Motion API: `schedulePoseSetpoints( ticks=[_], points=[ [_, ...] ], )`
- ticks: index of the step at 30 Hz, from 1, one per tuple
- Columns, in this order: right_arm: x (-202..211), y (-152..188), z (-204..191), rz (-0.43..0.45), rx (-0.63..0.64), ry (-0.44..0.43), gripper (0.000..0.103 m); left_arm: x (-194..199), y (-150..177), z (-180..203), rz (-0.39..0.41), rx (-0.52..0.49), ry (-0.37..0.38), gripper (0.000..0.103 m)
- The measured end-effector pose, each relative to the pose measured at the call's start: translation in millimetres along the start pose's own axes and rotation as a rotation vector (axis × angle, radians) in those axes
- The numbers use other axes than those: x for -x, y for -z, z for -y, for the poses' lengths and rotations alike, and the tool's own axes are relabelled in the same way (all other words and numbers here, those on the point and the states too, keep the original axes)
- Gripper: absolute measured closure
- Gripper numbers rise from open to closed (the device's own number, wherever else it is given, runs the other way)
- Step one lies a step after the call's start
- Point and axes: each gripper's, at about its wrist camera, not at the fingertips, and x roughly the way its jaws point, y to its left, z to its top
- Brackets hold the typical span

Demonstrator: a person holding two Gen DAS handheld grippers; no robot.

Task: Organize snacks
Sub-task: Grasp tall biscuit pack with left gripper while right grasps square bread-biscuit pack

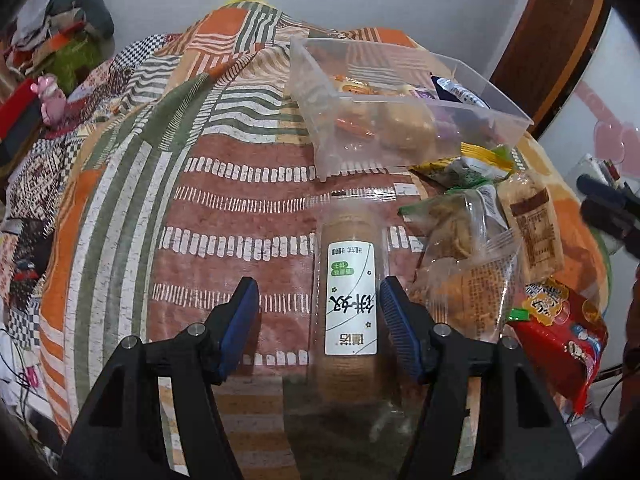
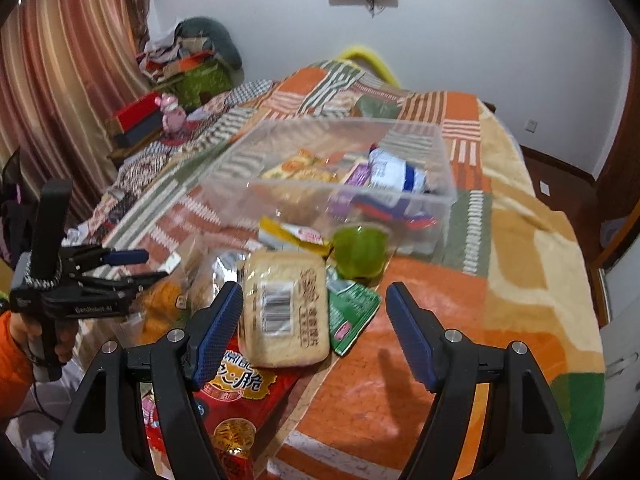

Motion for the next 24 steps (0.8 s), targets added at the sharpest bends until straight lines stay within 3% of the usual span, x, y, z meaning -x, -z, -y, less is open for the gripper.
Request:
schedulePoseSetpoints(
  ticks=[10,16,20,24],
  points=[
    [-24,10,-7,-0.069,-0.010,-0.041,0.032,-12,-3,0,0.010,0.032,0.028,0.040],
    [-32,11,-2,-0.095,-0.042,-0.070,0.032,-12,-5,-3,0.012,0.013,0.006,0.040],
    [-34,14,-2,-0.102,-0.047,-0.080,0.033,-6,-3,-20,0.015,0.034,-0.049,0.042],
    [-34,14,-4,-0.103,-0.047,-0.097,0.039,-6,0,-39,-0.013,0.073,-0.069,0.047]
  ],
)
